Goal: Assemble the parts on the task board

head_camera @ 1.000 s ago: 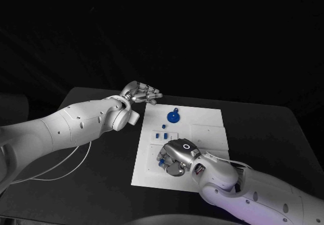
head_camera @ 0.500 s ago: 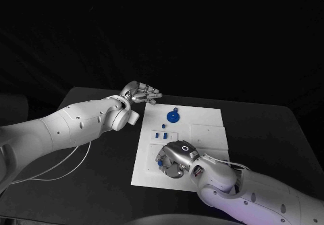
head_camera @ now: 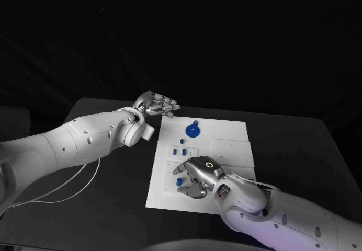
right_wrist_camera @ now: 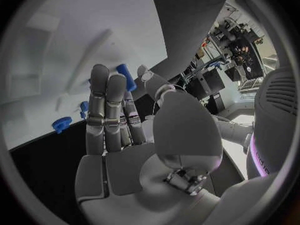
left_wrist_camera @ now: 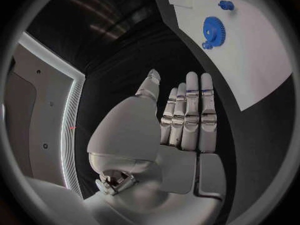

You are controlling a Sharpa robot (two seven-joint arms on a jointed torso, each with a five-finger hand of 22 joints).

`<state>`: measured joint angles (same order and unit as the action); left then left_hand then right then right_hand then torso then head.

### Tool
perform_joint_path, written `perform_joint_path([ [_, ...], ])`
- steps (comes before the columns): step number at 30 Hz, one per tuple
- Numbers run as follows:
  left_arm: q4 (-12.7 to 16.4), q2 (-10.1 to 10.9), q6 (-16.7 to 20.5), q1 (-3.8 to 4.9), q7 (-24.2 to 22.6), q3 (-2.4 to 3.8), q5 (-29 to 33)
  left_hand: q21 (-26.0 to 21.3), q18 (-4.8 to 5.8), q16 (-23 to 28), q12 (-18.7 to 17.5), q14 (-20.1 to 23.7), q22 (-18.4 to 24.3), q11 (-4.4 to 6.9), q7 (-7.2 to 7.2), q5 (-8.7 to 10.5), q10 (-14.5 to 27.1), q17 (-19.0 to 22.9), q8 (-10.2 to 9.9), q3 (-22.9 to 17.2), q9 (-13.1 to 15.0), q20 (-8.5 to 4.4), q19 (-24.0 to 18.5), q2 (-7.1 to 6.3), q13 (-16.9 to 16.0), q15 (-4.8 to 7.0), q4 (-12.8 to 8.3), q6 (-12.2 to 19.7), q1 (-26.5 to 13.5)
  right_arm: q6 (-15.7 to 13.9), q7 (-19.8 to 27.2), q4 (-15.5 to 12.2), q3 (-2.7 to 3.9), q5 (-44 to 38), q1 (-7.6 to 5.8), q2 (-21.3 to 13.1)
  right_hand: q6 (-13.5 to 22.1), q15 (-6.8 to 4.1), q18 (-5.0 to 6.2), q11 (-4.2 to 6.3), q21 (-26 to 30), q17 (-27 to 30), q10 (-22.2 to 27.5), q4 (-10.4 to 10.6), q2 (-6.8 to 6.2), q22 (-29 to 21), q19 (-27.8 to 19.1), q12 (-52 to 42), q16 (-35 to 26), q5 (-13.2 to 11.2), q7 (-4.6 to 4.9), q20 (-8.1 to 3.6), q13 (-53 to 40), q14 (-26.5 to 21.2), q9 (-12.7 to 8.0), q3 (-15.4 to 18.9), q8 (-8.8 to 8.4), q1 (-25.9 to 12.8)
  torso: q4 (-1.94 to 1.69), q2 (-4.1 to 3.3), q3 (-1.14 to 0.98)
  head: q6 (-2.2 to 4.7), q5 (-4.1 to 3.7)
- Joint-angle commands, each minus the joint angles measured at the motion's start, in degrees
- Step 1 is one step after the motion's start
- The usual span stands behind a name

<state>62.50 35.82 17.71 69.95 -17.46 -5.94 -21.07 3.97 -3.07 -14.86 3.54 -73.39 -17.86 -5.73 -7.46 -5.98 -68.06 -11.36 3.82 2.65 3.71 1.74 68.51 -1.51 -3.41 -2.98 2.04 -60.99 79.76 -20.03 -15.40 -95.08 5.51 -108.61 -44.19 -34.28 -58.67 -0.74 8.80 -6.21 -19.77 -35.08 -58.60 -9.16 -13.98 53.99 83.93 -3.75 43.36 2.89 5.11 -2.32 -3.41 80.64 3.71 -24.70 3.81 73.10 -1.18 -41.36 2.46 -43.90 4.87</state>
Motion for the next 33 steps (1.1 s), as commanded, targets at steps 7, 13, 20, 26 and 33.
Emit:
perform_joint_path([
  [7,-0.3,0.0,-1.2,-0.14,-0.3,0.04,0.3,0.3,0.39,0.1,-0.1,0.5,0.0,-0.01,0.03,0.32,0.3,0.1,-0.1,0.2,0.1,0.21,0.0,0.46,0.0,0.01,0.0,0.2,-0.3,-6.4,2.6,-3.3,1.41,7.0,-0.02,-4.0,2.7,0.43,1.23,0.02,1.5,0.7,0.3,5.3,-0.83,-1.0,1.2,-1.1,0.2,-0.1,-0.75,0.75,0.0,0.1,0.0,5.5,-0.18,0.4,0.04,0.27,-0.01,0.62,-0.49],
  [13,-0.6,0.1,-1.1,-0.9,-0.5,0.04,0.4,0.3,0.4,0.0,-0.1,0.5,0.1,-0.01,0.03,0.35,0.3,0.0,-0.1,0.3,0.1,0.22,0.0,0.36,0.0,0.01,0.1,0.2,-0.4,-5.6,3.7,-4.4,5.71,21.3,-0.27,-9.4,-2.3,-1.24,-0.4,2.82,-0.5,0.8,-10.3,9.7,4.84,-0.3,2.6,-4.3,1.7,-0.1,1.6,-0.57,-0.3,2.7,0.1,4.9,0.14,-2.0,0.24,1.19,0.1,1.07,-1.14],
  [20,-1.2,0.3,-0.9,-2.1,-0.7,0.04,0.7,0.3,0.4,0.0,-0.1,0.4,0.1,0.0,0.02,0.33,0.2,0.0,-0.1,0.3,0.1,0.21,0.0,0.36,0.0,0.03,0.1,0.2,-0.5,7.9,2.8,-1.8,10.75,32.5,-1.04,-14.5,-5.3,-2.66,-2.27,4.9,-1.5,1.0,-19.1,10.0,6.55,0.1,2.1,-2.7,1.4,0.0,0.3,-2.21,-0.8,2.5,0.4,4.9,-0.18,-6.7,0.57,2.71,0.11,1.24,-1.68],
  [26,-1.3,0.3,-0.5,-2.83,-0.9,0.03,0.8,0.4,0.4,-0.1,-0.1,0.4,0.2,0.03,0.01,0.3,0.2,0.0,-0.2,0.3,0.1,0.2,0.0,0.4,0.0,0.04,0.2,0.3,-0.5,22.5,-2.9,3.0,11.97,39.8,-2.68,-17.0,-8.7,-4.92,-4.8,8.17,-2.5,-0.5,-20.7,6.6,9.05,0.2,2.3,-19.9,2.3,3.7,-1.78,-4.77,-23.1,2.9,3.2,7.6,-0.19,-7.2,0.48,4.42,0.25,1.3,-2.57],
  [33,-0.9,0.1,-0.2,-3.61,-0.4,0.02,2.1,0.4,0.43,-0.1,-0.1,0.2,0.2,0.2,0.04,0.32,-0.5,0.0,-0.1,0.3,0.1,0.09,0.2,0.43,0.0,0.17,0.3,0.4,-0.8,28.2,-13.5,5.9,12.1,41.9,-3.28,-17.2,-8.5,-5.15,-4.61,8.71,-4.0,-10.4,-15.4,7.3,10.74,2.0,2.1,-33.6,7.8,0.9,-2.57,-4.87,-48.6,1.1,11.9,5.4,-0.1,-9.8,0.37,6.27,0.37,0.7,-3.57],
])
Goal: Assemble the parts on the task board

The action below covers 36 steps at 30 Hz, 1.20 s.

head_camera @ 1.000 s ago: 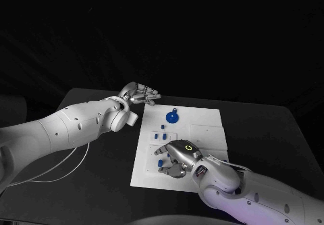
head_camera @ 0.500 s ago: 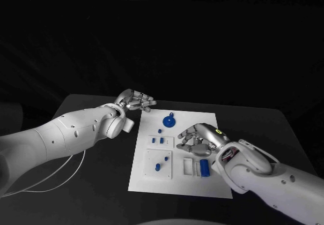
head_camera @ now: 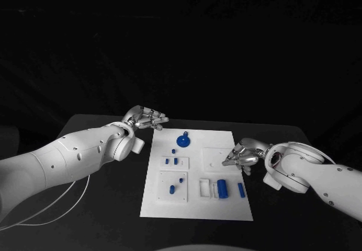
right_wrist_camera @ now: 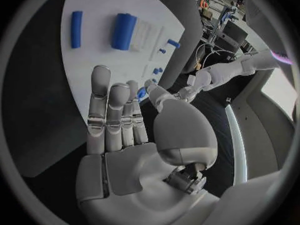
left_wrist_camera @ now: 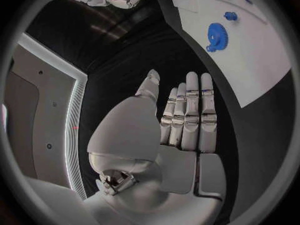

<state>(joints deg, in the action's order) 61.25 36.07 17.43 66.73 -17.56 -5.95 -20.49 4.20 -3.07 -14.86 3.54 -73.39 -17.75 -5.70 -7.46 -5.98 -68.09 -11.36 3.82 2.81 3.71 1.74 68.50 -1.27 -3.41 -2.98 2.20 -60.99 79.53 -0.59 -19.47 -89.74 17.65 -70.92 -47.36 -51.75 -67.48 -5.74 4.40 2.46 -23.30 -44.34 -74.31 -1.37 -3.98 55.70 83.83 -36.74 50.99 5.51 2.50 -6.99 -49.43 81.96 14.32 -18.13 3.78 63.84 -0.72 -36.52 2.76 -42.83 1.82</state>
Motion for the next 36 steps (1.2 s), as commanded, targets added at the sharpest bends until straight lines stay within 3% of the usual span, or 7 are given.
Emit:
perform_joint_path([
  [1,0.4,-0.2,0.1,-0.47,-0.3,0.03,1.6,0.2,0.44,0.1,-0.1,0.2,0.1,0.17,0.04,0.3,-0.5,0.1,-0.1,0.2,0.1,0.11,0.2,0.18,0.0,0.14,0.1,0.4,-0.6,8.9,-10.1,0.7,-0.08,4.3,-0.12,0.2,0.3,-0.18,-0.21,0.14,-0.6,-1.7,0.0,-0.5,0.22,0.5,2.2,-1.1,0.3,-2.2,-0.05,-0.24,-3.8,-0.2,1.7,-2.8,-0.07,-1.1,-0.12,1.65,0.08,-0.48,-0.54],
  [2,0.4,-0.2,0.2,-0.67,-0.2,0.03,1.7,0.2,0.43,0.6,-0.1,0.1,0.1,0.16,0.03,0.3,-0.5,0.3,-0.1,0.2,0.1,0.15,0.2,0.23,0.0,0.1,0.1,0.5,-0.7,9.2,-11.6,0.9,-0.21,4.4,-0.15,0.3,0.4,-0.11,-0.25,-0.02,-1.1,-2.5,-0.4,-0.2,-1.08,0.9,2.2,-2.7,0.3,-1.8,0.1,-0.24,-6.6,-0.2,2.4,-5.1,-0.09,-2.6,-0.14,1.78,0.08,-0.55,-0.58],
  [8,0.5,-0.1,0.9,-1.94,0.0,0.03,3.0,-0.2,0.26,5.8,-0.1,-0.2,1.0,0.05,-0.07,0.34,-0.8,1.6,-0.1,0.4,0.1,0.77,-0.8,0.42,0.0,-0.53,-0.6,0.8,-1.0,9.2,-17.3,1.6,-1.79,4.8,-0.21,1.1,1.4,0.1,0.02,-0.32,-4.2,-7.7,-1.5,2.6,-3.53,3.1,2.4,-5.9,3.2,-2.5,0.4,0.0,-12.7,0.3,4.1,-4.9,-0.12,-4.8,-0.22,3.31,0.25,-1.64,-1.21],
  [16,0.5,0.1,0.3,-3.29,-0.4,0.03,5.3,-0.2,-0.01,11.1,-0.1,0.7,3.5,-0.23,-0.25,0.54,-0.7,2.6,-0.1,0.8,0.1,1.89,-2.8,0.55,-0.1,-1.59,-0.8,1.3,-1.7,6.2,-19.4,2.8,-4.63,4.6,0.26,3.1,1.9,0.09,0.02,-0.37,-7.8,-11.8,-3.0,5.5,-5.51,5.9,2.6,-10.2,5.9,-2.7,0.51,-0.03,-18.0,0.9,5.2,-4.9,-0.1,-6.3,-0.34,5.02,0.58,-3.51,-1.89],
  [22,0.7,0.1,-1.4,-3.69,-0.7,0.03,6.2,-0.3,-0.48,11.3,-0.1,3.1,5.4,-0.72,-0.63,0.42,0.4,3.6,-0.1,0.8,0.1,2.77,-3.8,0.61,-0.1,-2.45,-1.1,2.4,-2.3,3.4,-19.4,3.8,-5.34,3.8,1.15,4.7,1.8,0.12,0.11,-0.38,-10.1,-14.1,-3.6,6.5,-6.31,7.9,2.5,-14.3,7.5,-2.6,0.44,0.0,-21.8,0.9,7.1,-5.3,-0.1,-6.5,-0.64,5.4,0.7,-4.32,-2.17],
  [29,0.9,0.1,-1.7,-3.88,-0.9,0.03,6.5,-0.3,-1.74,11.4,-0.1,7.5,10.4,-1.35,-0.96,0.76,1.6,7.5,-0.1,0.0,0.1,4.61,-5.4,-0.5,-0.1,-4.05,-0.6,3.1,-3.8,3.3,-19.7,5.1,-7.17,4.1,1.79,6.3,3.4,0.18,0.1,-0.56,-10.4,-14.6,-3.4,7.8,-8.02,8.3,2.4,-14.5,7.7,-2.7,0.77,-0.02,-22.4,1.0,7.1,-4.4,-0.18,-7.8,-0.73,5.26,0.73,-5.09,-2.21],
  [36,1.1,0.2,-1.8,-3.93,-1.1,0.03,6.5,-0.2,-1.82,11.4,-0.1,7.6,13.3,-1.44,-0.97,0.92,1.7,7.4,-0.1,-0.5,0.1,4.71,-4.8,-0.97,-0.1,-4.13,-0.2,3.2,-4.3,2.6,-19.4,6.9,-8.04,3.2,2.81,8.0,4.4,0.3,0.24,-0.73,-10.2,-15.1,-3.3,10.4,-8.3,8.9,2.4,-14.2,7.5,-2.7,0.98,0.12,-23.1,1.0,7.2,-1.6,-0.12,-6.8,-0.8,5.15,0.68,-5.43,-2.18],
])
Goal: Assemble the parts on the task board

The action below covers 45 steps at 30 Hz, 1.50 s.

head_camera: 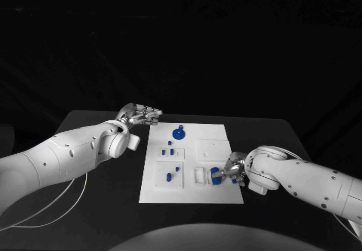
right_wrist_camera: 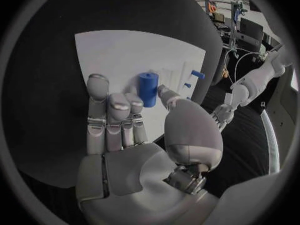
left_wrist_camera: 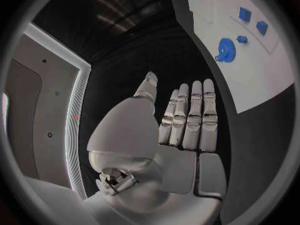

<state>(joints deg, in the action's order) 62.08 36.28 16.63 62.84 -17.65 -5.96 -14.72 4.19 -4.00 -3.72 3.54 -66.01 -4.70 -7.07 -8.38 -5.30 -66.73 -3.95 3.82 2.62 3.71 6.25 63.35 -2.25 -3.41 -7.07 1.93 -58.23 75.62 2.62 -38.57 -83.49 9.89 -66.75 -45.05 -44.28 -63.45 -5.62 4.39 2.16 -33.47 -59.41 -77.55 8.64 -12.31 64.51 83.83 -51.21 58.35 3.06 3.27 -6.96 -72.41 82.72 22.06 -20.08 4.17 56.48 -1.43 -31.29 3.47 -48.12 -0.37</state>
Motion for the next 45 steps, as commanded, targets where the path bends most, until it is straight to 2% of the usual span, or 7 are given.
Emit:
perform_joint_path([
  [1,0.3,0.0,-1.0,-0.04,-1.0,0.04,0.8,-0.2,-0.89,0.2,-0.1,0.2,0.3,-0.08,-0.08,0.33,0.4,0.0,-0.1,-0.3,0.1,0.2,0.4,-0.03,-0.1,-0.04,0.1,0.5,-0.5,-0.6,-0.2,0.9,-0.34,-1.2,0.61,0.7,0.4,0.19,0.25,-0.43,0.1,-0.1,-0.1,0.5,0.01,0.2,2.4,0.3,0.1,-0.3,0.22,0.1,-0.2,0.2,-0.5,0.6,-0.49,0.7,-0.12,-0.09,-0.04,-0.18,0.02],
  [15,0.7,0.2,-1.3,-0.04,-0.8,0.04,0.8,-0.2,-0.87,0.2,-0.1,0.1,0.5,-0.1,-0.12,0.44,0.5,0.0,-0.1,-0.5,0.1,0.18,0.5,-0.1,-0.1,-0.01,0.5,0.6,-0.8,-1.5,0.3,3.2,-0.79,-1.8,1.32,2.6,0.1,0.18,0.22,-0.39,-0.2,-1.1,-0.5,-0.4,1.34,1.2,2.5,-0.2,0.2,-0.3,0.21,0.11,-1.2,0.4,-0.2,0.4,-0.44,4.0,-0.15,-0.24,0.0,-0.56,0.33],
  [18,0.6,0.2,-1.4,-0.04,-0.7,0.04,0.8,-0.2,-0.87,0.2,-0.1,0.1,0.5,-0.1,-0.12,0.44,0.5,0.0,-0.1,-0.5,0.1,0.18,0.5,-0.1,-0.1,-0.01,0.5,0.6,-0.8,-1.3,0.4,3.1,-0.93,-1.7,1.34,2.8,-0.3,0.26,0.21,-0.37,-0.3,-1.2,-0.5,-3.8,2.45,1.4,2.5,-0.2,0.2,0.1,0.24,0.24,-1.2,0.5,0.0,-2.3,-0.51,5.6,-0.14,-0.27,-0.01,-0.58,0.33],
  [24,0.5,0.2,-1.5,-0.04,-0.5,0.04,0.8,-0.2,-0.86,0.2,-0.1,0.0,0.6,-0.11,-0.09,0.43,0.5,0.0,-0.1,-0.5,0.1,0.17,0.5,0.0,-0.1,0.0,0.5,0.5,-0.8,-1.5,0.4,2.6,-1.33,-1.7,1.35,2.8,-1.1,0.13,0.18,-0.01,-0.5,-1.4,-0.5,-10.1,5.17,2.1,2.5,0.2,0.4,9.3,-0.23,0.26,-0.9,0.6,0.5,-1.7,-0.51,7.0,-0.21,-0.3,-0.03,-0.65,0.26],
  [29,0.5,0.3,-1.5,-0.04,-0.4,0.04,0.8,-0.2,-0.86,0.2,-0.1,0.0,0.6,-0.11,-0.09,0.43,0.5,0.0,-0.1,-0.5,0.1,0.17,0.5,0.02,-0.1,0.0,0.5,0.5,-0.8,-3.4,0.6,2.0,-1.44,-0.9,1.35,2.3,-2.4,-0.09,-0.18,0.42,-0.3,-1.2,-0.6,-15.0,8.3,2.6,2.5,0.7,0.2,11.5,-0.78,0.01,-0.3,0.6,0.5,-2.4,-0.53,6.2,-0.17,-0.34,-0.05,-0.66,0.46],
  [37,0.1,0.3,-1.5,-0.04,-0.2,0.04,0.8,-0.2,-0.85,0.2,-0.1,0.0,0.6,-0.11,-0.06,0.42,0.5,0.0,-0.1,-0.5,0.1,0.16,0.5,0.14,-0.1,0.02,0.5,0.4,-0.9,-7.5,1.1,-0.1,-1.25,3.8,0.66,0.7,-3.5,-0.21,-0.43,0.63,0.3,-0.9,-0.6,-18.6,9.59,3.2,2.6,0.9,0.0,13.2,-1.14,-0.14,0.2,0.6,0.5,-2.7,-0.58,4.7,-0.13,-0.39,-0.1,-0.72,0.6],
  [45,-0.4,0.2,-1.4,-0.04,-0.1,0.04,0.8,-0.3,-0.76,0.2,-0.1,0.1,0.6,-0.17,-0.24,0.4,0.6,0.0,-0.1,-0.5,0.1,0.2,0.2,0.08,-0.1,-0.02,0.7,1.1,-0.9,-8.8,1.8,-1.9,-0.79,7.4,-0.73,-0.1,-3.9,-0.25,-0.46,0.68,0.3,-0.9,-0.7,-18.7,9.17,3.5,2.6,0.6,0.0,14.9,-1.24,-0.19,0.2,0.6,0.0,-1.1,-0.54,4.6,-0.25,-0.43,-0.03,-0.58,0.51],
])
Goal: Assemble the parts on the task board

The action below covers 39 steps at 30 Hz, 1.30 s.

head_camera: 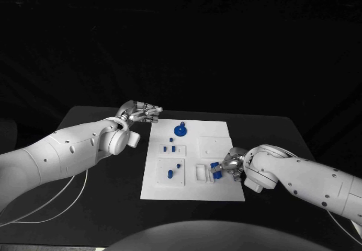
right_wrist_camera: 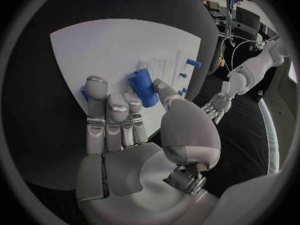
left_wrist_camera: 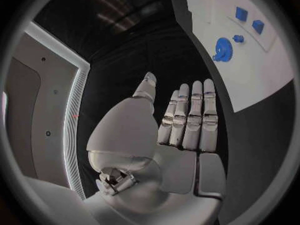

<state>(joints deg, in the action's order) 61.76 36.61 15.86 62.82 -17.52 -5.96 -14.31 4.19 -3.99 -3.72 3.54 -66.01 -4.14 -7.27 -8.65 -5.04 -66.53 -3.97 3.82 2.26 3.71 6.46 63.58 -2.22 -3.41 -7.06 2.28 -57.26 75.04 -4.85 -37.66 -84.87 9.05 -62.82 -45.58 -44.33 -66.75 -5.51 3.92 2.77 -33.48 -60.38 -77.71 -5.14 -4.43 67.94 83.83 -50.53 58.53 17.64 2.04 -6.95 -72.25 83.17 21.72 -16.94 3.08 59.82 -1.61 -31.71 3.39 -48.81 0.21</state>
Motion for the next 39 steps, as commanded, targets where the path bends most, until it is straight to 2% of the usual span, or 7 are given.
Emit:
perform_joint_path([
  [1,-0.1,-0.1,-0.6,-0.02,-0.2,0.04,0.4,-0.2,-0.77,0.2,-0.1,0.1,0.1,0.03,0.02,0.14,0.4,0.0,-0.1,-0.2,0.1,-0.01,0.0,0.05,-0.1,-0.02,0.3,0.2,-0.3,-1.4,0.9,-0.8,0.07,3.7,-0.32,-0.1,-0.6,-0.36,0.01,0.07,0.3,0.1,-0.6,-4.9,1.3,0.1,2.6,0.0,-0.2,0.3,0.0,-0.2,0.0,0.1,0.3,-4.3,0.56,1.3,-0.08,-0.02,0.05,0.11,-0.05],
  [10,-0.3,-0.2,-0.6,-0.02,-0.1,0.04,0.4,-0.3,-0.65,0.2,-0.1,0.1,0.1,0.03,0.02,0.17,0.5,0.0,-0.1,-0.2,0.1,0.01,-0.3,0.01,-0.1,-0.03,0.4,0.2,-0.4,-0.9,0.7,-2.1,0.13,5.0,-0.66,0.3,-0.8,-0.35,-0.01,0.08,0.5,0.1,-0.5,-4.7,1.4,0.2,2.6,0.2,-0.3,0.0,-0.06,-0.2,0.2,0.1,0.0,-3.9,0.56,1.1,-0.18,-0.07,0.08,0.13,0.22],
  [17,-0.4,-0.3,-0.8,-0.02,0.1,0.04,0.4,-0.2,-0.58,0.2,-0.1,0.1,0.0,-0.01,0.0,0.16,0.5,0.0,-0.1,-0.2,0.1,-0.02,-0.4,-0.07,-0.1,-0.04,0.6,0.2,-0.4,0.9,-0.1,-2.3,0.12,5.5,-0.82,1.3,-0.9,-0.33,-0.04,0.08,0.8,0.1,-0.4,-4.4,1.49,0.3,2.6,0.5,-0.3,-0.3,-0.07,-0.17,0.5,0.1,-0.3,-3.3,0.56,1.2,-0.18,-0.1,0.07,-0.01,0.33],
  [22,-0.4,-0.3,-0.9,-0.02,0.2,0.04,0.4,-0.2,-0.57,0.2,-0.1,0.1,0.0,-0.01,0.01,0.13,0.6,0.0,-0.1,-0.3,0.1,-0.01,-0.5,-0.07,-0.1,-0.05,0.7,0.1,-0.5,1.9,-0.6,-2.2,0.05,4.7,-0.98,1.8,-0.9,-0.3,-0.05,0.05,0.9,0.0,-0.4,-4.1,1.5,0.4,2.6,0.7,-0.2,-0.7,-0.06,-0.15,0.6,0.1,-0.5,-2.9,0.55,1.0,-0.21,-0.13,0.08,0.0,0.38],
  [34,-0.4,-0.3,-1.2,-0.02,0.5,0.04,0.4,-0.2,-0.57,0.2,-0.1,0.2,0.0,-0.05,-0.01,0.17,0.7,0.0,-0.1,-0.3,0.1,0.01,-0.5,-0.11,-0.1,-0.07,1.0,0.2,-0.6,2.1,-1.0,-1.5,-0.04,2.9,-1.19,2.9,-1.0,-0.33,-0.05,0.06,1.3,0.0,-0.4,-3.0,1.55,0.7,2.7,0.9,-0.4,-0.2,-0.13,-0.18,0.9,0.1,-1.0,-1.1,0.55,0.7,-0.19,-0.14,0.01,-0.03,0.64],
  [39,-0.4,-0.3,-1.4,-0.01,0.7,0.04,0.4,-0.2,-0.57,0.2,-0.1,0.2,0.0,-0.06,-0.01,0.17,0.7,0.0,-0.1,-0.3,0.1,0.01,-0.5,-0.13,-0.1,-0.07,1.0,0.2,-0.6,2.5,-1.1,-1.2,-0.1,2.8,-1.24,3.3,-1.0,-0.33,-0.01,0.04,1.4,-0.1,-0.3,-2.4,1.54,0.7,2.7,1.0,-0.4,-1.1,-0.12,-0.17,1.0,0.1,-1.2,-0.5,0.56,0.8,-0.19,-0.14,0.02,0.02,0.72],
])
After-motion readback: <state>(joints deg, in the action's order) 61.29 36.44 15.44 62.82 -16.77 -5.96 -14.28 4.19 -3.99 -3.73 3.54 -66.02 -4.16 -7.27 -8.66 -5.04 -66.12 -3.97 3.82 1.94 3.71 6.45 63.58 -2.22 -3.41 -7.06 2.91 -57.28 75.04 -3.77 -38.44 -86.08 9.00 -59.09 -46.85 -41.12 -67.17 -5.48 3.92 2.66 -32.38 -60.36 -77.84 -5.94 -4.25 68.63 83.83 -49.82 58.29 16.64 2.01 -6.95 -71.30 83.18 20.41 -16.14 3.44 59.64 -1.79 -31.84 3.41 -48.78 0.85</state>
